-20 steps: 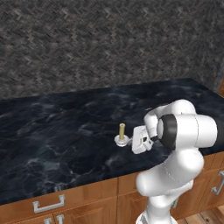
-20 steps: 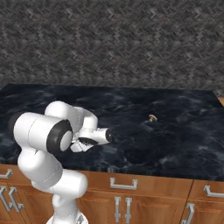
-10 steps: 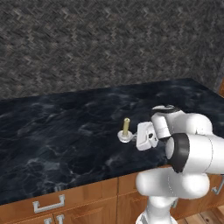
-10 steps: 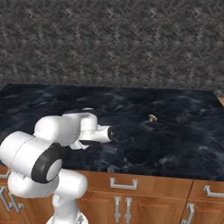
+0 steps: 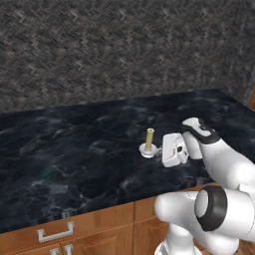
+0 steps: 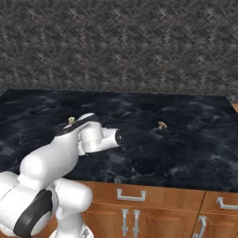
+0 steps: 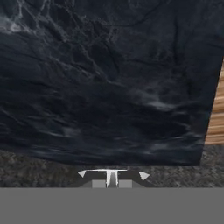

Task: Pick the candle and jar from the dining table and place them in the open cabinet. Close the cabinet after placing the objects.

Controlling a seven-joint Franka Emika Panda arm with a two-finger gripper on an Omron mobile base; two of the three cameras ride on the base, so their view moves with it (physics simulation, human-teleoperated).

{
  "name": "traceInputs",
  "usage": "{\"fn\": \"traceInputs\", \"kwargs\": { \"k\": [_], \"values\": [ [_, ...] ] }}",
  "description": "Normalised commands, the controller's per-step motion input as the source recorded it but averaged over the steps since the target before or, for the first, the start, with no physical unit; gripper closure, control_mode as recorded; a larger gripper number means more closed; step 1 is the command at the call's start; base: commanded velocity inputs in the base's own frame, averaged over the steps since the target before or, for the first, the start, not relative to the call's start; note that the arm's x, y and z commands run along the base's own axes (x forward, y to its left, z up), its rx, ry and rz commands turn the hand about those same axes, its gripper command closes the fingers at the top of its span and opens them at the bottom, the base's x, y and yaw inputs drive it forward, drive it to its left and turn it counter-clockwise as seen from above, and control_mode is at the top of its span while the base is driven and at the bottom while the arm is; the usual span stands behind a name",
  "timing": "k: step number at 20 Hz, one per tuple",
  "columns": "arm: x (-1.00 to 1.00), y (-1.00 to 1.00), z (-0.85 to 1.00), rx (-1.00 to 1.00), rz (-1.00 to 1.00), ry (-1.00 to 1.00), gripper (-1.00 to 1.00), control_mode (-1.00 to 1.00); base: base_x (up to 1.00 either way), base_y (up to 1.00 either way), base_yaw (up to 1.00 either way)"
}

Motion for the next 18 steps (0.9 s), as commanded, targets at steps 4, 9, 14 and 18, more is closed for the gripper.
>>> {"fn": "traceInputs", "kwargs": {
  "k": [4,9,14,18],
  "values": [
    [-0.27,-0.05,0.41,0.0,-0.02,0.0,1.0,-1.0,0.0,0.0,0.0],
    [-0.23,-0.03,0.48,0.0,-0.01,0.0,1.0,-1.0,0.0,0.0,0.0],
    [-0.23,-0.05,0.53,0.0,0.0,0.0,1.0,-1.0,0.0,0.0,0.0],
    [-0.21,-0.06,0.43,0.0,0.0,0.0,1.0,-1.0,0.0,0.0,0.0]
  ]
}}
